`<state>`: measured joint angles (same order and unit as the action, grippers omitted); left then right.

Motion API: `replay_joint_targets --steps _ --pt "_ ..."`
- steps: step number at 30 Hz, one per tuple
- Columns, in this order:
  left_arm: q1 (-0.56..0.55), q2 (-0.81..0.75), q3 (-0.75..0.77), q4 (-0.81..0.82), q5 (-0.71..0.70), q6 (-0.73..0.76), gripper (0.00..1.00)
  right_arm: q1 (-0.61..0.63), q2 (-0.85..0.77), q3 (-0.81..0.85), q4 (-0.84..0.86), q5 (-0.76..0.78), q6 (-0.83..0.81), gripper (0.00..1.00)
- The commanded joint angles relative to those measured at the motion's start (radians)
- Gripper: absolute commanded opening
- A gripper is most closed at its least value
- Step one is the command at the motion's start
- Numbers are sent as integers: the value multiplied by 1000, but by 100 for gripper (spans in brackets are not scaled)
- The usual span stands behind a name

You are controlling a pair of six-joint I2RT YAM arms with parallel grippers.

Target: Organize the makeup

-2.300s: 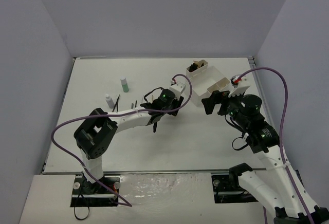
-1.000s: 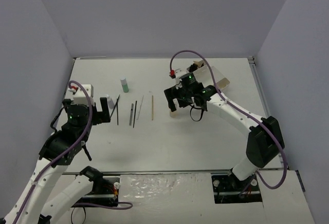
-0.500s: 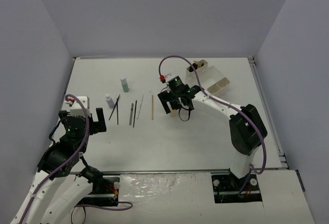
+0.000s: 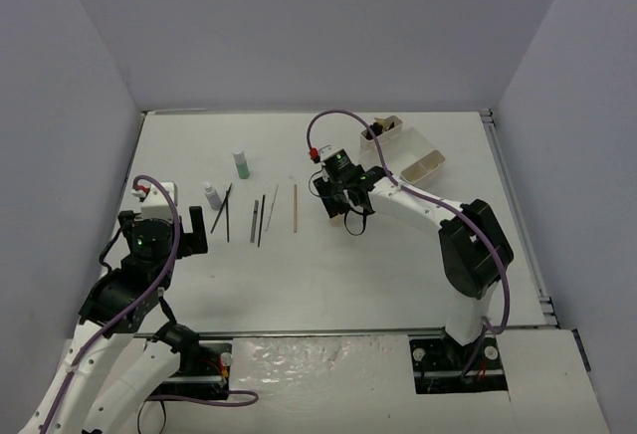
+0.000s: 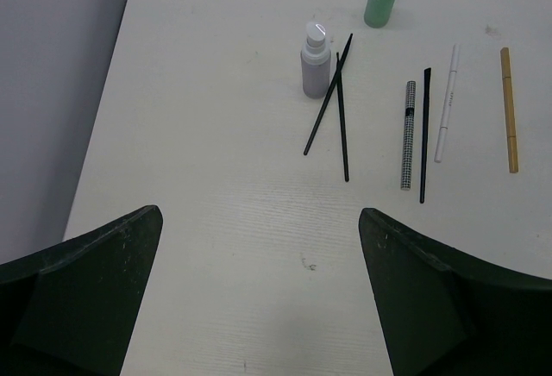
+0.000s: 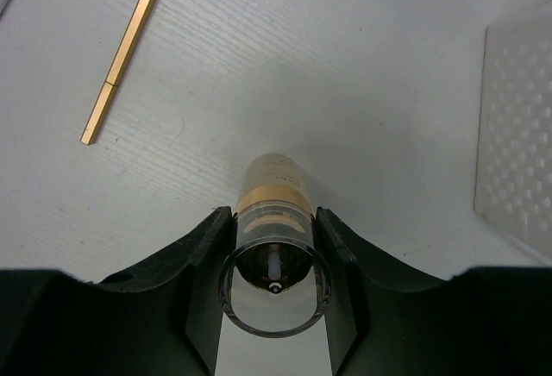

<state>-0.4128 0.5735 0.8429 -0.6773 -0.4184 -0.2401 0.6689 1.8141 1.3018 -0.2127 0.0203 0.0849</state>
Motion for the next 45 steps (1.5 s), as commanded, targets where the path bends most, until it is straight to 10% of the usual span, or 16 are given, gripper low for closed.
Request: replay_joint_targets --steps 1,24,45 --pt "11 10 22 44 10 14 97 0 -41 44 23 34 9 1" --pt "22 11 21 42 39 16 97 -470 13 546 -155 -69 41 0" --pt "37 -4 18 56 87 23 97 -543 302 724 -236 -23 -33 0"
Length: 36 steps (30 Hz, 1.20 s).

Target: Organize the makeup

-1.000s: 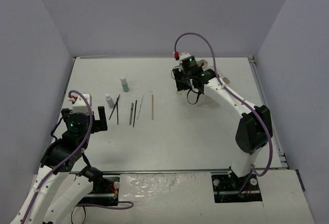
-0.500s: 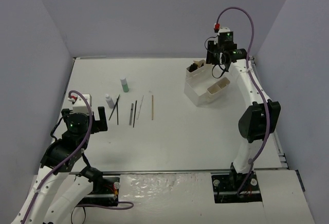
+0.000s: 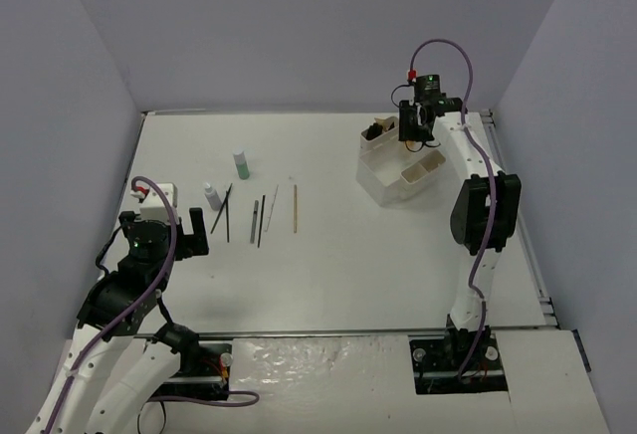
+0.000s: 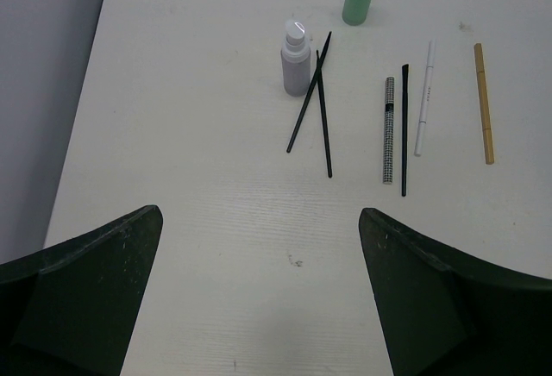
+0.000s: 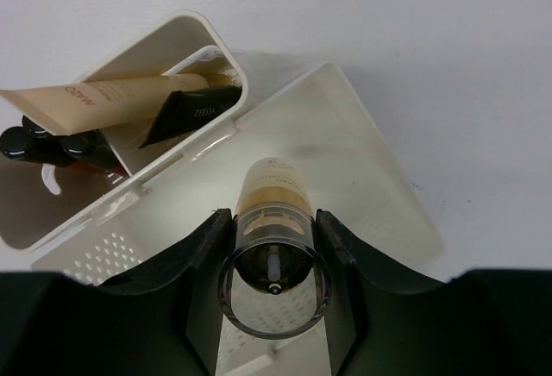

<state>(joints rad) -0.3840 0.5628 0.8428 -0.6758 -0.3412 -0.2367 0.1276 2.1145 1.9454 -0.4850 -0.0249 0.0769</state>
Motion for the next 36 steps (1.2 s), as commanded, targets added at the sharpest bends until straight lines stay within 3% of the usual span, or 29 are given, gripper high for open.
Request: replay_joint_targets --steps 1,13,26,36 --pt "8 6 18 55 10 19 97 0 11 83 37 22 -27 0" --pt "11 3 16 55 16 22 97 -2 63 62 34 77 -34 0" --pt "11 0 15 58 16 23 97 -33 88 49 39 37 -17 1" --pt "11 -1 14 55 16 25 97 -39 103 52 37 4 -14 32"
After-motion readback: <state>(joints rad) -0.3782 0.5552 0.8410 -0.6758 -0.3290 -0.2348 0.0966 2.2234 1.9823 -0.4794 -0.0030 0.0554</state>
